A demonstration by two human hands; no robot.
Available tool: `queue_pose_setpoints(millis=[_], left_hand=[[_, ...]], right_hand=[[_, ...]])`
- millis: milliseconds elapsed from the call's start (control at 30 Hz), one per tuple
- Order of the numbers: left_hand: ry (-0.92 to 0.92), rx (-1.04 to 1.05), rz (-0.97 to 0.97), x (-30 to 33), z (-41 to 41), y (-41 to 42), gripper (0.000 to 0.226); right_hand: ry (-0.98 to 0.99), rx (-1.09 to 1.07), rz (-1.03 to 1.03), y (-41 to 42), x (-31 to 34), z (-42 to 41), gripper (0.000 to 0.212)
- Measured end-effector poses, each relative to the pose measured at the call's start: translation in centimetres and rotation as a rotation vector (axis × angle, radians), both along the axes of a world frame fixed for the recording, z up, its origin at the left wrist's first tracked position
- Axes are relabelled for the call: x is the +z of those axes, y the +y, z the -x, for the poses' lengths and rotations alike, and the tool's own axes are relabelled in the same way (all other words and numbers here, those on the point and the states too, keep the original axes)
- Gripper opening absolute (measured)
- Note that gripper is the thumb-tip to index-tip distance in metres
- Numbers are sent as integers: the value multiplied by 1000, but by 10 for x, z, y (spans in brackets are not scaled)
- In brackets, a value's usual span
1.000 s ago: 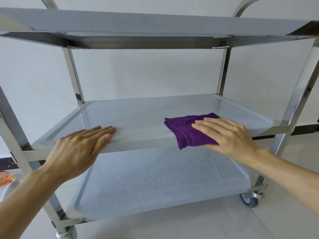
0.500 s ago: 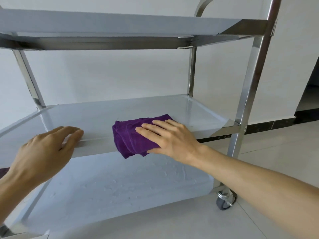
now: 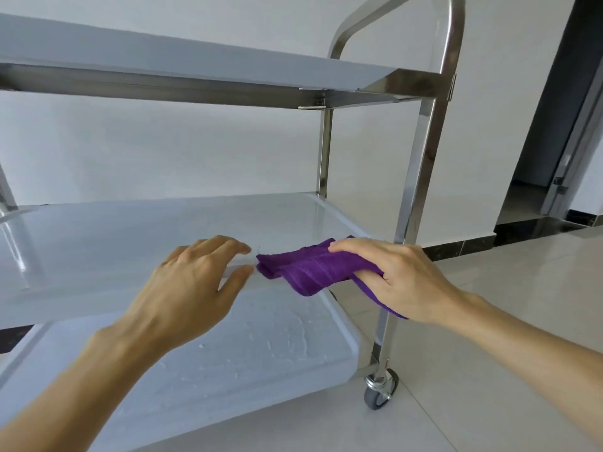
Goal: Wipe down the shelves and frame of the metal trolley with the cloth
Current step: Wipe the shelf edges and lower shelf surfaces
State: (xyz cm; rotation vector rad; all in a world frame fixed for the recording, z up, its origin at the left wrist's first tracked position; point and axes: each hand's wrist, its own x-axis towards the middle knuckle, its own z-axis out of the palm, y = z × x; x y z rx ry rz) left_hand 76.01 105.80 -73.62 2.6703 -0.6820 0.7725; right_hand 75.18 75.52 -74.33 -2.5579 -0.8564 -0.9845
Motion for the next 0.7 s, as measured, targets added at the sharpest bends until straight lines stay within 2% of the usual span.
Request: queue_pose_setpoints(millis=[200, 333, 400, 467, 567, 633, 700], left_hand=[[4, -99, -44, -16, -22, -63, 43], [-40, -64, -115, -29, -25, -82, 45], [-87, -53, -138, -33, -24, -82, 45], [-137, -57, -155, -36, -24, -78, 47], [-176, -79, -199, -37, -23, -71, 55], [-184, -86, -205, -37, -23, -69, 57], [-191, -89, -202, -37, -23, -70, 58]], right_hand=[[321, -152, -292, -60, 5, 32, 32], [488, -282, -277, -83, -14, 33, 24], [486, -386, -301, -86, -24, 23, 19], [414, -562, -239, -88, -28, 9, 11], [336, -797, -130, -84, -31, -6, 26], [340, -825, -153, -81, -35, -10, 33], [366, -803, -209, -80, -40, -12, 30]])
